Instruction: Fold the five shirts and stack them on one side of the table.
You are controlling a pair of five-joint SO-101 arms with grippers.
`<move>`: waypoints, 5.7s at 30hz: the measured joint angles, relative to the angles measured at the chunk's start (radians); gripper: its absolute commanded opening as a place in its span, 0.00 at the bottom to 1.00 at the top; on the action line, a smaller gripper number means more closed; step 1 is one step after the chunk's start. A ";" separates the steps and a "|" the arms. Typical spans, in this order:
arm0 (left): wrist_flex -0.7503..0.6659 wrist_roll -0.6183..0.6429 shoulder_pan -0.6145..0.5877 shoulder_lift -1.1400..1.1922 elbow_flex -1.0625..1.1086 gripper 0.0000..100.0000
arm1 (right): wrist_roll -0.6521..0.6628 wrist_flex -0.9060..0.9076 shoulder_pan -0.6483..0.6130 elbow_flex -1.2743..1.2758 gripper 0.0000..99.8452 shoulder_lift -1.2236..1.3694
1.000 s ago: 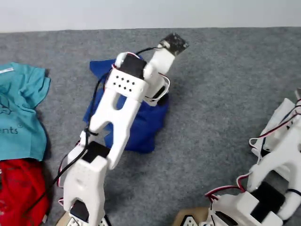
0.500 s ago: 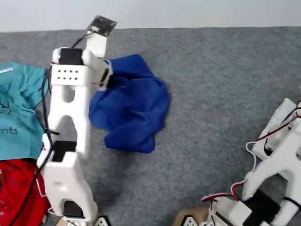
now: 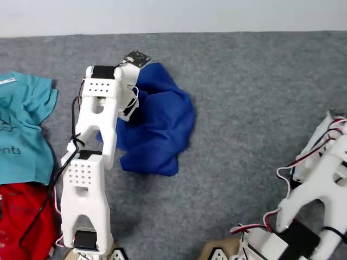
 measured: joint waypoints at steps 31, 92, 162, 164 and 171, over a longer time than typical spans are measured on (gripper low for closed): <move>-0.083 0.014 0.061 -0.305 0.112 0.25 | 0.000 0.000 -0.003 0.026 0.22 -0.180; -0.181 0.107 -0.203 -1.094 0.933 0.00 | 0.000 0.000 -0.003 0.127 0.03 -0.180; -0.264 0.034 -0.634 -0.816 0.895 0.22 | 0.123 -0.370 -1.504 0.236 0.26 0.359; -0.264 0.034 -0.634 -0.816 0.895 0.22 | 0.118 -0.376 -1.505 0.233 0.26 0.381; -0.264 0.034 -0.634 -0.816 0.895 0.22 | 0.115 -0.382 -1.502 0.215 0.03 0.433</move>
